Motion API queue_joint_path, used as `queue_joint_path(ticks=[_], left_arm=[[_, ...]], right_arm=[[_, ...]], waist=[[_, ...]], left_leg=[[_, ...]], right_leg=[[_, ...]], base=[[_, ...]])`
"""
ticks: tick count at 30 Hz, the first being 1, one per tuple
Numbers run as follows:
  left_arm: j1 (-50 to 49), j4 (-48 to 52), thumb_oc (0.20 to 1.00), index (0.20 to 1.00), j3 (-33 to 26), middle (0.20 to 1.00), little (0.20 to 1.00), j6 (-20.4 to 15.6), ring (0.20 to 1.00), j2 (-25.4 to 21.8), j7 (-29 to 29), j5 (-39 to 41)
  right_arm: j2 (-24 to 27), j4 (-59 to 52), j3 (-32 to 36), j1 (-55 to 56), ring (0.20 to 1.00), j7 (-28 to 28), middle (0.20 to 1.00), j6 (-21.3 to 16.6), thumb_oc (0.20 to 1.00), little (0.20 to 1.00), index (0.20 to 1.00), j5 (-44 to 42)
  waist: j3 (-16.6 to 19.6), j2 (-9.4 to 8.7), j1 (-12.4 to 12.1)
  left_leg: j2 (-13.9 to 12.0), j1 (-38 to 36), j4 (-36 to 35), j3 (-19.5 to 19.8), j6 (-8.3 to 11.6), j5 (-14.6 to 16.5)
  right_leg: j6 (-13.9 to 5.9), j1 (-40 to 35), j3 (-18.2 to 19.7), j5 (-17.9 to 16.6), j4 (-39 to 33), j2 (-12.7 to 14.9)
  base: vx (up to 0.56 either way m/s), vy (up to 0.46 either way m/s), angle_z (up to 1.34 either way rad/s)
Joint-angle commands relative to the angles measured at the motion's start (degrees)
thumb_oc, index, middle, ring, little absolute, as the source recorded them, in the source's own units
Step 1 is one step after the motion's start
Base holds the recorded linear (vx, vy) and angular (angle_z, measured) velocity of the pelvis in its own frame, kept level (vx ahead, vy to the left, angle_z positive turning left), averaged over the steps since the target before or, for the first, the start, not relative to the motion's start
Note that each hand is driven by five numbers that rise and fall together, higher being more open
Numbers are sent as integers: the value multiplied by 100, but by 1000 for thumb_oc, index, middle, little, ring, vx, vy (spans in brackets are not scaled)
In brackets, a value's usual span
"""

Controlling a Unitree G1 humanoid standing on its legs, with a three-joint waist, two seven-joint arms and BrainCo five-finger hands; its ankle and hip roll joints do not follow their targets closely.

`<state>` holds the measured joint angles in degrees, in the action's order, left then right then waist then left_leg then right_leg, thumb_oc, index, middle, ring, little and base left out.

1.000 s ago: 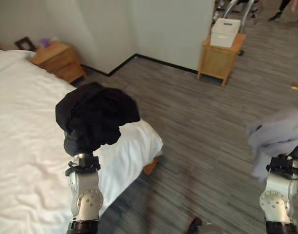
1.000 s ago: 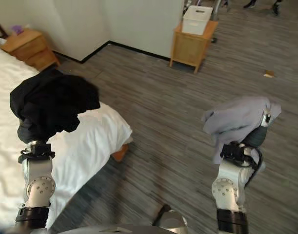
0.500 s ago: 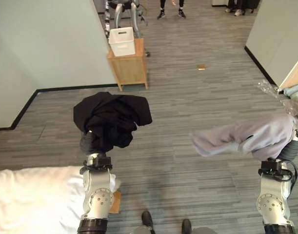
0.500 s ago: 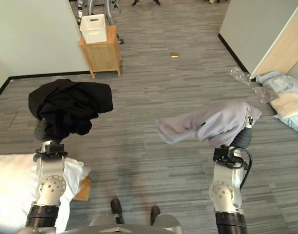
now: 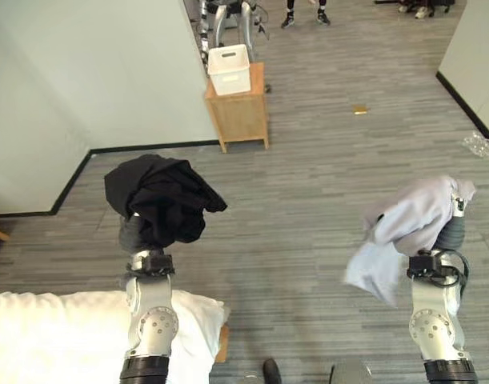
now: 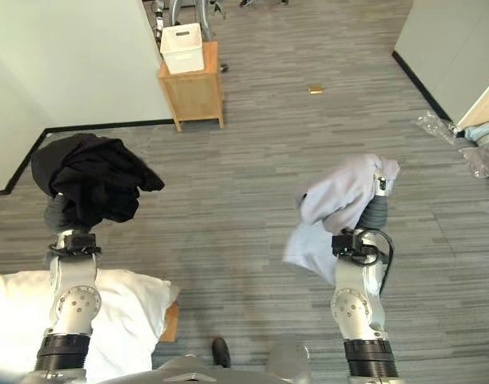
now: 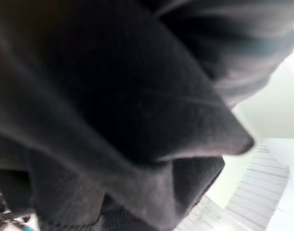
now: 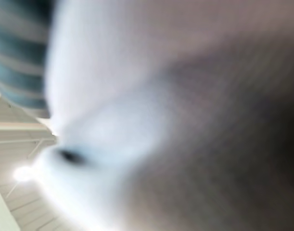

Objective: Pick up bed clothes into laundry basket.

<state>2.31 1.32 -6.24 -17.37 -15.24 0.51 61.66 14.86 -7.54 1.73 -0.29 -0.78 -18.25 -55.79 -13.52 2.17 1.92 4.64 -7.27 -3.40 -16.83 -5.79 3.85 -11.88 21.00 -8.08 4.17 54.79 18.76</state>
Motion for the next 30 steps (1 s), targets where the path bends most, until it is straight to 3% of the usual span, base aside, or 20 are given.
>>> queue_joint_path(ticks=[1, 3, 4, 6, 8, 9, 10, 11, 12, 13, 15, 16, 18, 19, 21, 23, 26, 28, 29, 30], left_arm=[[476, 339, 200, 200, -7, 200, 200, -283, 200, -482, 248, -258], [561, 262, 200, 200, 20, 200, 200, -286, 200, -423, 270, -246], [648, 175, 200, 200, 66, 200, 200, -304, 200, -395, 282, -257], [634, 136, 200, 200, 102, 200, 200, -279, 200, -416, 349, -307], [651, 90, 200, 200, 38, 200, 200, -316, 200, -298, 328, -370], [537, 79, 200, 200, 32, 200, 200, -328, 200, -150, 387, -323], [535, 78, 200, 200, 29, 200, 200, -329, 200, -151, 390, -322], [526, 46, 200, 200, 57, 200, 200, -353, 200, -117, 332, -306], [565, 111, 200, 200, 118, 200, 200, -362, 200, -118, 309, -245], [584, 163, 200, 200, 165, 200, 200, -364, 200, -138, 304, -254], [608, 172, 200, 200, 190, 200, 200, -322, 200, -130, 315, -211], [636, 147, 200, 200, 281, 200, 200, -280, 200, -82, 281, -162], [538, 143, 200, 200, 284, 200, 200, -217, 200, -62, 293, -137], [471, 136, 200, 200, 254, 200, 200, -206, 200, -60, 302, -127], [324, 128, 200, 200, 215, 200, 200, -168, 200, -55, 349, -150], [161, 128, 200, 200, -6, 200, 200, -187, 200, -67, 355, -209], [71, 168, 200, 200, -220, 200, 200, -216, 200, -165, 316, -276], [-29, 275, 200, 200, -471, 200, 200, -256, 200, -308, 225, -388], [23, 258, 200, 200, -493, 200, 200, -274, 200, -374, 161, -464], [44, 286, 200, 200, -521, 200, 200, -263, 200, -415, 136, -508]], right_arm=[[179, -335, 273, -262, 200, 280, 200, -99, 200, 200, 200, 163], [177, -329, 351, -215, 200, 255, 200, -170, 200, 200, 200, 140], [166, -341, 407, -170, 200, 235, 200, -224, 200, 200, 200, 174], [135, -483, 540, -121, 200, 200, 200, -248, 200, 200, 200, 178], [152, -482, 606, -100, 200, 262, 200, -295, 200, 200, 200, 139], [167, -466, 628, -73, 200, 266, 200, -361, 200, 200, 200, 68], [168, -461, 625, -75, 200, 269, 200, -364, 200, 200, 200, 64], [226, -448, 570, -123, 200, 292, 200, -364, 200, 200, 200, -17], [299, -487, 495, -150, 200, 268, 200, -367, 200, 200, 200, -141], [372, -438, 499, -169, 200, 252, 200, -373, 200, 200, 200, -110], [456, -427, 529, -181, 200, 184, 200, -341, 200, 200, 200, -126], [442, -445, 452, -197, 200, 164, 200, -369, 200, 200, 200, -239], [444, -380, 401, -223, 200, 159, 200, -332, 200, 200, 200, -204], [468, -352, 395, -215, 200, 168, 200, -358, 200, 200, 200, -161], [489, -310, 334, -189, 200, 232, 200, -316, 200, 200, 200, -106], [551, -171, 303, -223, 200, 277, 200, -279, 200, 200, 200, -81], [569, -123, 286, -258, 200, 300, 200, -219, 200, 200, 200, -77], [510, -204, 251, -247, 200, 366, 200, -114, 200, 200, 200, -23], [479, -221, 190, -229, 200, 365, 200, -102, 200, 200, 200, 33], [422, -256, 233, -200, 200, 359, 200, -53, 200, 200, 200, 38]], waist=[[185, -24, 284], [259, -82, 372], [275, -35, 485], [351, -52, 579], [386, -90, 584], [434, -66, 668], [456, -80, 694], [457, -117, 653], [319, -275, 503], [245, -325, 432], [193, -378, 343], [134, -413, 224], [169, -390, 95], [216, -322, 45], [317, -276, -69], [447, -218, -198], [562, -254, -232], [695, -261, -348], [745, -314, -399], [815, -438, -448]], left_leg=[[-285, -256, 255, 151, 476, 177], [-240, -426, 198, 223, 618, 300], [-352, -654, 187, 295, 761, 368], [-405, -907, 185, 316, 933, 474], [-513, -986, 754, 361, 1113, 403], [-769, -789, 1922, 501, 1425, -410], [-761, -737, 1952, 530, 1429, -418], [-932, -352, 2939, 503, 1617, -1030], [-1074, 279, 4148, 361, 1718, -1394], [-1222, 577, 4634, 306, 1673, -1302], [-1297, 959, 4707, 221, 1630, -1137], [-1588, 1490, 4314, 20, 1548, -1065], [-1813, 1767, 3578, -100, 1503, -1057], [-1917, 1898, 2691, -231, 1512, -1254], [-1773, 1713, 1066, -263, 1477, -1556], [-1899, 1859, -156, -253, 1544, -1902], [-1934, 1823, -111, -454, 1619, -1960], [-2014, 1583, -44, -974, 1484, -2102], [-1938, 1532, -13, -1015, 1408, -2093], [-1654, 1468, 126, -968, 1280, -1766]], right_leg=[[165, -379, -520, -988, -3352, -301], [161, -416, -618, -1101, -4441, -300], [69, -371, -650, -1351, -5199, -331], [-81, -257, -886, -1690, -5529, -122], [-32, -528, -1121, -1814, -5408, -152], [228, -753, -972, -1712, -5311, -443], [239, -740, -993, -1728, -5328, -423], [453, -914, -1032, -1470, -5173, -569], [774, -1386, -966, -1109, -5259, -725], [928, -1599, -960, -880, -5296, -865], [962, -1790, -959, -751, -5311, -907], [999, -2130, -996, -604, -5409, -971], [946, -2437, -1004, -458, -5514, -1061], [895, -2542, -1012, -362, -5534, -1163], [784, -2781, -983, -221, -5584, -1212], [684, -3180, -965, -30, -5625, -1311], [642, -3507, -900, 196, -5582, -1320], [617, -3670, -843, 354, -5346, -1274], [580, -3681, -821, 320, -5049, -1138], [384, -3554, -772, 173, -4296, -838]], base=[[604, -95, 24], [511, -142, 40], [623, -192, 27], [594, -178, 44], [681, -260, 62], [564, -272, 49], [570, -331, 89], [522, -379, 67], [690, -516, 11], [639, -483, -48], [393, -236, -34], [509, -178, -32], [620, -122, -15], [551, 19, -17], [609, 79, -40], [711, 64, -40], [570, 11, -22], [605, 97, -31], [673, 179, -41], [614, 209, -50]])
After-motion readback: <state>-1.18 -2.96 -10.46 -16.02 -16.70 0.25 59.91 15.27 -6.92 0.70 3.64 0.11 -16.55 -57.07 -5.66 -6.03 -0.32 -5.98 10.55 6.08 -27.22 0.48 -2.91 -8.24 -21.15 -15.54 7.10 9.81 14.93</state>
